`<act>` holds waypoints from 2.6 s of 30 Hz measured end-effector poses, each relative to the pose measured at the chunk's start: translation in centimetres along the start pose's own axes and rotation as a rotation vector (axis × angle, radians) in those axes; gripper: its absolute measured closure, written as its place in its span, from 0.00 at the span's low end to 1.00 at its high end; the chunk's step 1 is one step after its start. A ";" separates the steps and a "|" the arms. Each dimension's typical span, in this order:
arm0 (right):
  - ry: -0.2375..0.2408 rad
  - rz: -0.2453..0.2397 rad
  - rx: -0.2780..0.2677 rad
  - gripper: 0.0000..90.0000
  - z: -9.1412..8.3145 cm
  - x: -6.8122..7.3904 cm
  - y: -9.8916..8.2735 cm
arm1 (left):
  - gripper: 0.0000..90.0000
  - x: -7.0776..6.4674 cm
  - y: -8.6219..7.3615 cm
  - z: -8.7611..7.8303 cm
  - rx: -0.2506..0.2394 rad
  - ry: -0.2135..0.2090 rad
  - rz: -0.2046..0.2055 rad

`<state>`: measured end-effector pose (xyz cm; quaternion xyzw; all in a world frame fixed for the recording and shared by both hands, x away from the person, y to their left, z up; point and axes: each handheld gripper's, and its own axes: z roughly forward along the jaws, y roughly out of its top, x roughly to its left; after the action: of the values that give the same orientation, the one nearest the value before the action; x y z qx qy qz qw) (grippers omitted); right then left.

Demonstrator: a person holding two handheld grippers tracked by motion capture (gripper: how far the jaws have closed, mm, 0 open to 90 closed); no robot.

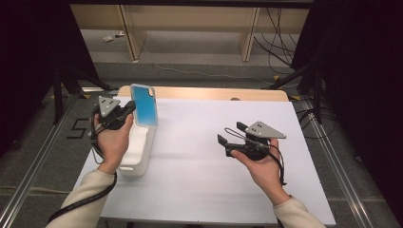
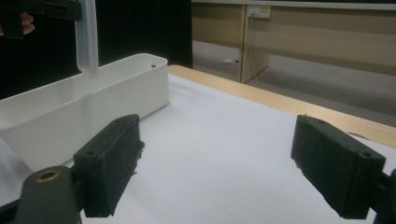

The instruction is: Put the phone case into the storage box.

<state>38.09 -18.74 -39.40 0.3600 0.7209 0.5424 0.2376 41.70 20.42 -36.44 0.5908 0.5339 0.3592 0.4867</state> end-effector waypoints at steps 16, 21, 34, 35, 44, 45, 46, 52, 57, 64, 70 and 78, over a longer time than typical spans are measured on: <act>0.006 0.018 -0.012 0.19 -0.9 -0.3 -0.5 | 0.98 0.8 0.0 0.7 0.004 0.031 -0.005; -0.001 0.009 -0.020 0.18 -1.0 -0.5 -0.6 | 0.98 1.0 0.0 1.0 0.006 0.039 -0.008; 0.006 0.018 -0.026 0.18 -1.6 -0.7 -0.9 | 0.98 1.4 0.2 1.5 0.005 0.067 -0.010; 0.004 0.015 -0.030 0.18 -1.7 -0.7 -0.9 | 0.98 1.5 0.2 1.6 0.005 0.067 -0.010; -0.001 0.012 -0.023 0.18 -2.1 -0.7 -1.0 | 0.98 1.7 0.4 1.9 0.008 0.072 -0.005; 0.006 0.017 -0.030 0.18 -2.1 -0.7 -1.0 | 0.98 1.7 0.4 1.9 0.007 0.073 -0.005; 0.003 0.014 -0.039 0.18 -2.1 -0.7 -1.0 | 0.98 1.8 0.4 1.9 0.007 0.073 -0.003; -0.010 0.007 -0.029 0.18 -2.6 -0.9 -1.2 | 0.98 1.9 0.4 2.1 0.007 0.079 -0.006; -0.003 0.019 -0.039 0.18 -2.8 -0.9 -1.5 | 0.98 2.0 0.4 2.3 0.012 0.084 -0.004; -0.010 0.011 -0.024 0.18 -3.5 -1.1 -1.7 | 0.98 2.2 0.4 2.5 0.011 0.090 -0.003; -0.021 0.000 -0.034 0.18 -3.7 -1.2 -2.0 | 0.98 2.3 0.5 2.7 0.010 0.096 -0.005; -0.013 0.018 -0.026 0.18 -4.1 -1.2 -2.4 | 0.98 2.5 0.4 3.0 0.017 0.103 -0.003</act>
<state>35.16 -22.52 -40.55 0.3666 0.7091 0.5516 0.2420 45.12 22.30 -37.06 0.5749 0.5622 0.3836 0.4542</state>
